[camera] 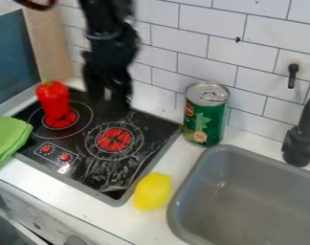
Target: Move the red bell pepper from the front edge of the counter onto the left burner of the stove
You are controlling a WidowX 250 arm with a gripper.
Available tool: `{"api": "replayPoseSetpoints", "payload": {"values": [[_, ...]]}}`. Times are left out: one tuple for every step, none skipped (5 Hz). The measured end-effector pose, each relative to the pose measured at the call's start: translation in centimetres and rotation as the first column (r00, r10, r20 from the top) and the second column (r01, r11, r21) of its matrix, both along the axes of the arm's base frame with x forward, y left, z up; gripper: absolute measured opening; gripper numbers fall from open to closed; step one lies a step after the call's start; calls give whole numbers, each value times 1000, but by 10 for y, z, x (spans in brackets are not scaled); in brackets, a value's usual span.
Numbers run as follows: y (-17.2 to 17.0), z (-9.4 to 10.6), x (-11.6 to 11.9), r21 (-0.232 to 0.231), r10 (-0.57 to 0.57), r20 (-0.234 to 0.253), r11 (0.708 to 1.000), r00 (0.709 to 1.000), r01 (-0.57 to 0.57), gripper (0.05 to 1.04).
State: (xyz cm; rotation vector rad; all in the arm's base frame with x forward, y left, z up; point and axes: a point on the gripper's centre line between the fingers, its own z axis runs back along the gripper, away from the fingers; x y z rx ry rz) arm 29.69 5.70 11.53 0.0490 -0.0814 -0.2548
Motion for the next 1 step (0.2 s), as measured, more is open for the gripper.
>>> {"api": "replayPoseSetpoints", "payload": {"values": [[-39, -11, -10, -53, -21, -36, 998, 999, 19, 1001]]}}
